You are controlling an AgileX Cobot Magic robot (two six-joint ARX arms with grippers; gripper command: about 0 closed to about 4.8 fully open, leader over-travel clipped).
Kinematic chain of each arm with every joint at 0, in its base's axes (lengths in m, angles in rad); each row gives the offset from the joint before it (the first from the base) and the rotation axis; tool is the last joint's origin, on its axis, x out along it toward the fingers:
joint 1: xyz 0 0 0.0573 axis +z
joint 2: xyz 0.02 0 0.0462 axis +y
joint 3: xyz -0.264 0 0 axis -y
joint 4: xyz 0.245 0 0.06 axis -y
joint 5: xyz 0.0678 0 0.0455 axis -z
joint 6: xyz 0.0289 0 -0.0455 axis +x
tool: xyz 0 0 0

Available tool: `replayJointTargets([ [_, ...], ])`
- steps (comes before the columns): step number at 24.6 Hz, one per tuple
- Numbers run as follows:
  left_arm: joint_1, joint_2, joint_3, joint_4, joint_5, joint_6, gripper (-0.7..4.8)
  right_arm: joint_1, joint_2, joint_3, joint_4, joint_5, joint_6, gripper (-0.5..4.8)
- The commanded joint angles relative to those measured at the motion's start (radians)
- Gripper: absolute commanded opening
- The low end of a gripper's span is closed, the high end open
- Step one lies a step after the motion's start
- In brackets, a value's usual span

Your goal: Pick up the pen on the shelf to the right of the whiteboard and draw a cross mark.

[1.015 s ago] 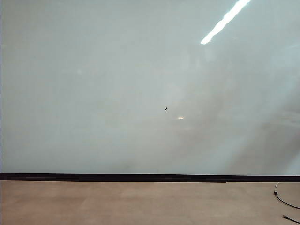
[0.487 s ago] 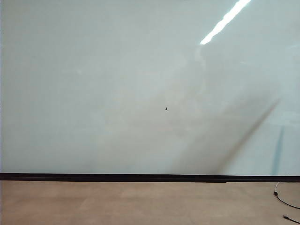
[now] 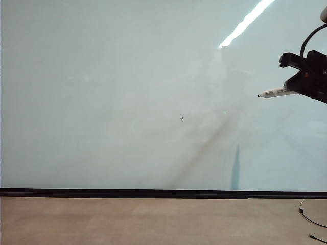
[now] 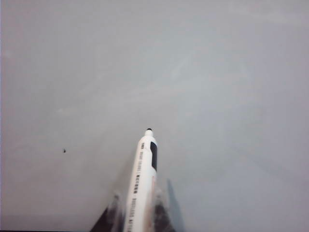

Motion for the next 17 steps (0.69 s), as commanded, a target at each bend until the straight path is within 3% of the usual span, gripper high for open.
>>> replayJointTargets([
  [1,0.000,0.000,0.003,0.013,0.001,0.005,-0.05,0.043,0.000,0.035,-0.013,0.015,0.002,-0.05],
  [9,0.000,0.000,0.003,0.013,0.001,0.005,-0.04,0.111,0.074,0.143,-0.006,-0.039,-0.010,-0.05],
  [17,0.000,0.000,0.003,0.012,0.000,0.005,-0.04,0.167,0.242,0.222,0.120,-0.073,0.000,-0.05],
])
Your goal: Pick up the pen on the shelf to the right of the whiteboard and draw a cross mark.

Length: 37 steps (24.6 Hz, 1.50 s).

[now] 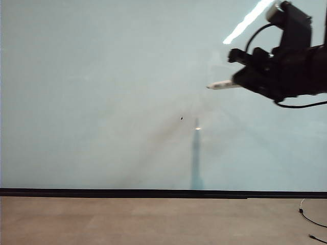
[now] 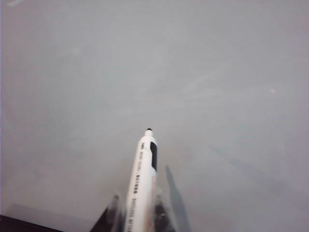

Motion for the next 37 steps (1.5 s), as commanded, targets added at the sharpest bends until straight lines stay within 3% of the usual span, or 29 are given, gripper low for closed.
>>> replayJointTargets([
  [1,0.000,0.000,0.003,0.013,0.000,0.005,-0.05,0.005,0.045,0.039,0.035,-0.030,0.010,-0.05],
  [11,0.000,0.000,0.003,0.013,0.000,0.005,-0.04,0.040,0.130,0.141,0.037,-0.048,-0.017,-0.05],
  [21,0.000,0.000,0.003,0.013,0.000,0.005,-0.04,0.040,0.133,0.165,0.035,-0.006,0.111,-0.05],
  [37,0.000,0.000,0.003,0.013,0.000,0.005,-0.05,0.040,0.133,0.165,0.032,0.078,0.118,-0.05],
])
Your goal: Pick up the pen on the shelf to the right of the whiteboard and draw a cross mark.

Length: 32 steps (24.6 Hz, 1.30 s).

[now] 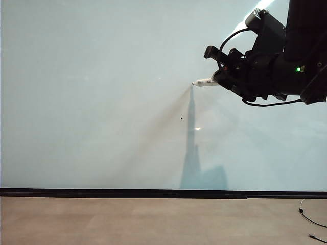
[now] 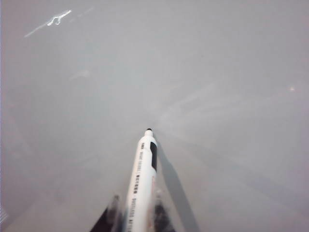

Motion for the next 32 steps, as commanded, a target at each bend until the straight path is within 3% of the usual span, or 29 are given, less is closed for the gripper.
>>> replayJointTargets([
  [1,0.000,0.000,0.003,0.013,0.000,0.005,-0.05,0.000,-0.004,0.003,0.014,0.022,0.004,-0.05],
  [14,0.000,0.000,0.003,0.013,0.000,0.005,-0.05,-0.007,-0.004,0.016,-0.036,0.015,0.003,-0.05],
  [32,0.000,0.000,0.003,0.013,0.000,0.005,-0.05,-0.007,-0.004,-0.045,-0.043,0.178,0.000,-0.05],
])
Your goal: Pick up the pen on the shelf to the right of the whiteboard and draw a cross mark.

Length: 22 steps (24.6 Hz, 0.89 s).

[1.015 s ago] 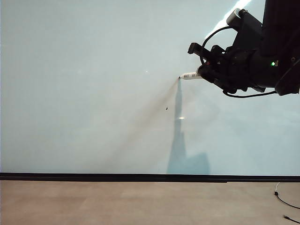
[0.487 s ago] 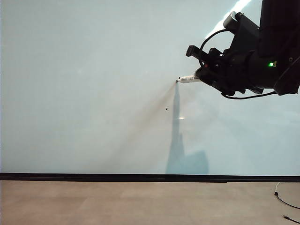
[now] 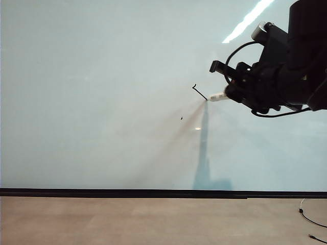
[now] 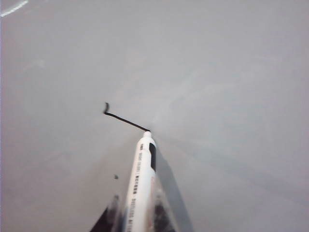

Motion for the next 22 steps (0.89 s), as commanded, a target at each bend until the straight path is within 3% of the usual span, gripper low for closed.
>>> replayJointTargets([
  [1,0.000,0.000,0.003,0.013,0.000,0.005,-0.04,-0.003,-0.004,-0.008,0.004,0.053,0.000,-0.05],
  [11,0.000,0.000,0.003,0.013,0.000,0.005,-0.04,-0.004,-0.004,-0.044,-0.019,0.153,-0.005,-0.05],
  [16,0.000,0.000,0.003,0.013,0.000,0.005,-0.04,-0.010,-0.004,-0.047,-0.008,0.137,-0.008,-0.05],
  [22,0.000,0.000,0.003,0.013,0.000,0.005,-0.04,0.054,-0.009,-0.104,0.063,0.120,-0.057,-0.05],
])
